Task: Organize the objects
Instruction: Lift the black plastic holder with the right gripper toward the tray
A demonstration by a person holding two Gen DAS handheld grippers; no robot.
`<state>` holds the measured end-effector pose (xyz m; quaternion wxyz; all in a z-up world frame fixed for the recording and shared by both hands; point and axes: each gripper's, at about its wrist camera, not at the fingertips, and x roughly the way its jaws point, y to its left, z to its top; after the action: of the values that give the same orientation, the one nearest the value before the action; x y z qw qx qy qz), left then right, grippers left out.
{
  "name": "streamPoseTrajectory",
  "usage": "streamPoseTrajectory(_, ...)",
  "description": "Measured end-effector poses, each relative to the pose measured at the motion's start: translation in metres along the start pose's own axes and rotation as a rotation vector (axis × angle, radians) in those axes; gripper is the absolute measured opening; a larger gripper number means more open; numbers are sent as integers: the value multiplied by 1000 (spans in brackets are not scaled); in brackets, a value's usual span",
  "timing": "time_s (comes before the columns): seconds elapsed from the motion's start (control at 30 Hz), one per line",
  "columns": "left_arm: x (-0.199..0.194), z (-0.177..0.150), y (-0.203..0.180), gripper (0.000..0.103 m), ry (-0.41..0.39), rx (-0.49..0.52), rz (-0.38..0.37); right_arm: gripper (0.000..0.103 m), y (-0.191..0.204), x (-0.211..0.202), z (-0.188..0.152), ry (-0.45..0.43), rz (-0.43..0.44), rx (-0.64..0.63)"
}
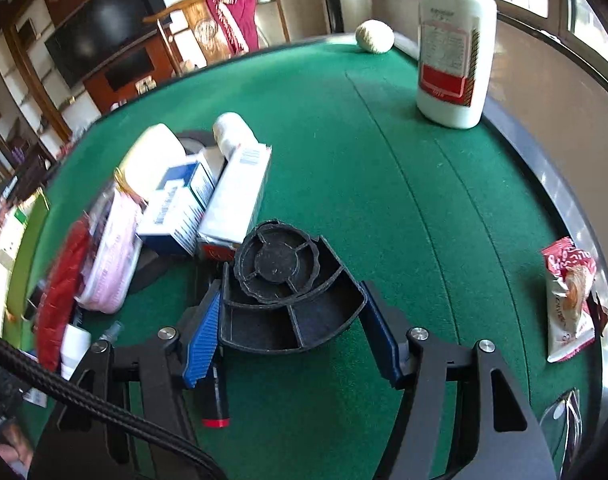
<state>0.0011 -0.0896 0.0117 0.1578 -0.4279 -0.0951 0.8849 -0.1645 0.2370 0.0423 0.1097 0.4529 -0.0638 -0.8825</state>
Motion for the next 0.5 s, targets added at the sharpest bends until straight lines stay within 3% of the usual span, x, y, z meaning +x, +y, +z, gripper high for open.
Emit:
streamPoseTrajectory(0.3,-7,2,-5,31,-30,6,-22,64,29,-30,-4,-92,67,-8)
streamPoseTrajectory(0.5,-19,2,-6,31,-60,-20,-63,64,68,-48,-21,-123,170,-40)
